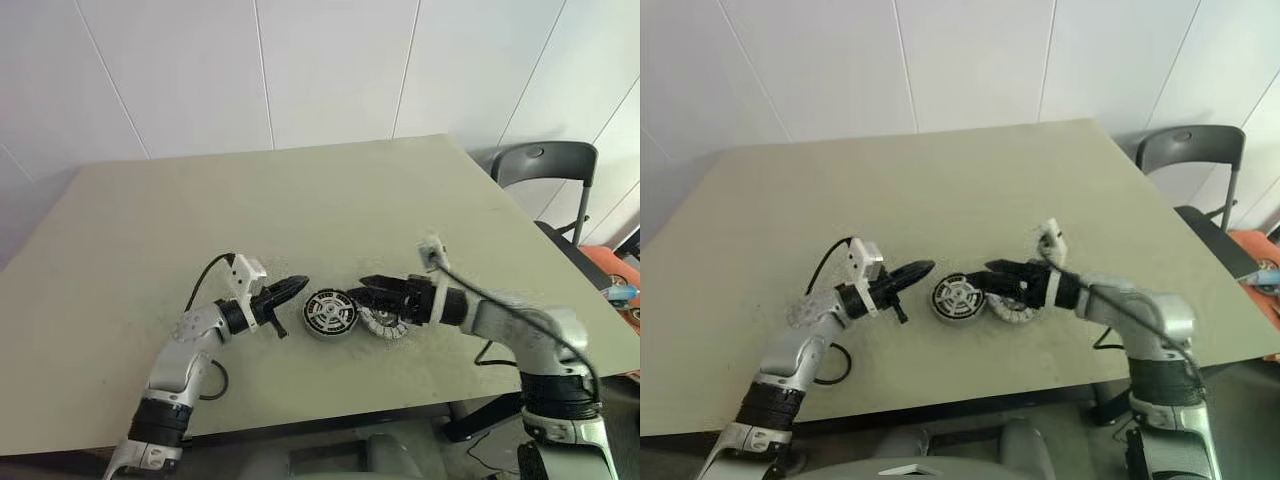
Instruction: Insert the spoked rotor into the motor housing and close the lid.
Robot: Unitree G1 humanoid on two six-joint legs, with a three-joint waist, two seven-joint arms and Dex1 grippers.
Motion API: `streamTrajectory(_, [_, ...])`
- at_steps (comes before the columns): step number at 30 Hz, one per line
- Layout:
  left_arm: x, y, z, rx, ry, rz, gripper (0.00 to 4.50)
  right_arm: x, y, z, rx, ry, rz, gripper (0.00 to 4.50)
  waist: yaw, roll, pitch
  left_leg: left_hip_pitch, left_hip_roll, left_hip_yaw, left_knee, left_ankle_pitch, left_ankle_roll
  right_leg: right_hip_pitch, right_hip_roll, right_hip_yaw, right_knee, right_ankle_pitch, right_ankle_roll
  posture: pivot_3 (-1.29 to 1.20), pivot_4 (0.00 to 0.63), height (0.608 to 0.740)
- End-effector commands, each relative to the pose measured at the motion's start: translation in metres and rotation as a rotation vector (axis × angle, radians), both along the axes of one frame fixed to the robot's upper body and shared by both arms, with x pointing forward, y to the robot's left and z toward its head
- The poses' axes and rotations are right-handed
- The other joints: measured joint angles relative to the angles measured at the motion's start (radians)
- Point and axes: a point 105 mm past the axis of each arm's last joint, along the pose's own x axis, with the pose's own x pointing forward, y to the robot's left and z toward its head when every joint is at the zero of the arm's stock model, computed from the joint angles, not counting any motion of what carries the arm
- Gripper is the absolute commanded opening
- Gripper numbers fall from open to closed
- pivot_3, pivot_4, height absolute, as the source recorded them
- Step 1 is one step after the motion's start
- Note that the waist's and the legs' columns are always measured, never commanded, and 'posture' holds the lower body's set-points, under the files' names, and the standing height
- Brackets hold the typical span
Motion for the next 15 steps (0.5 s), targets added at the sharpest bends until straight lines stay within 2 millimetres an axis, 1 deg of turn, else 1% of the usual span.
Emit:
streamTrajectory(1, [-0.004, 0.003, 0.007, -0.013, -0.048, -0.006, 0.03, -0.012, -0.004, -0.001, 0.039, 0.2, 0.04, 4.5, 0.004, 0.0, 0.0, 0.0, 0.0, 0.0, 0.0, 0.0, 0.0, 0.0, 0.0, 0.0, 0.0, 0.0, 0.0, 0.0, 0.0, 0.74])
streamTrajectory(3, [-0.006, 0.0, 0.007, -0.022, -0.051, -0.02, 0.03, -0.017, -0.005, -0.006, 0.045, 0.271, 0.054, 4.5, 0.011, 0.0, 0.0, 0.0, 0.0, 0.0, 0.0, 0.0, 0.0, 0.0, 0.0, 0.0, 0.0, 0.0, 0.0, 0.0, 0.0, 0.74])
streamTrajectory(7, [-0.017, -0.007, 0.019, -0.091, -0.06, -0.102, 0.03, -0.017, -0.003, -0.016, 0.154, 0.417, 0.049, 4.5, 0.014, 0.0, 0.0, 0.0, 0.0, 0.0, 0.0, 0.0, 0.0, 0.0, 0.0, 0.0, -0.001, 0.0, 0.0, 0.0, 0.0, 0.74])
streamTrajectory(10, [-0.02, -0.005, 0.018, -0.078, -0.053, -0.124, 0.03, -0.019, -0.003, -0.026, 0.193, 0.506, 0.021, 4.5, 0.013, 0.0, 0.0, 0.0, 0.0, 0.0, 0.0, 0.0, 0.001, 0.0, 0.0, 0.0, -0.001, 0.0, 0.0, 0.0, 0.0, 0.74])
streamTrajectory(15, [-0.025, -0.001, 0.015, -0.034, -0.036, -0.147, 0.03, -0.032, -0.003, -0.04, 0.203, 0.618, -0.055, 4.5, 0.014, 0.001, 0.0, 0.0, 0.0, 0.0, -0.001, -0.001, 0.002, 0.0, 0.0, 0.0, -0.002, 0.0, 0.0, 0.0, 0.0, 0.74])
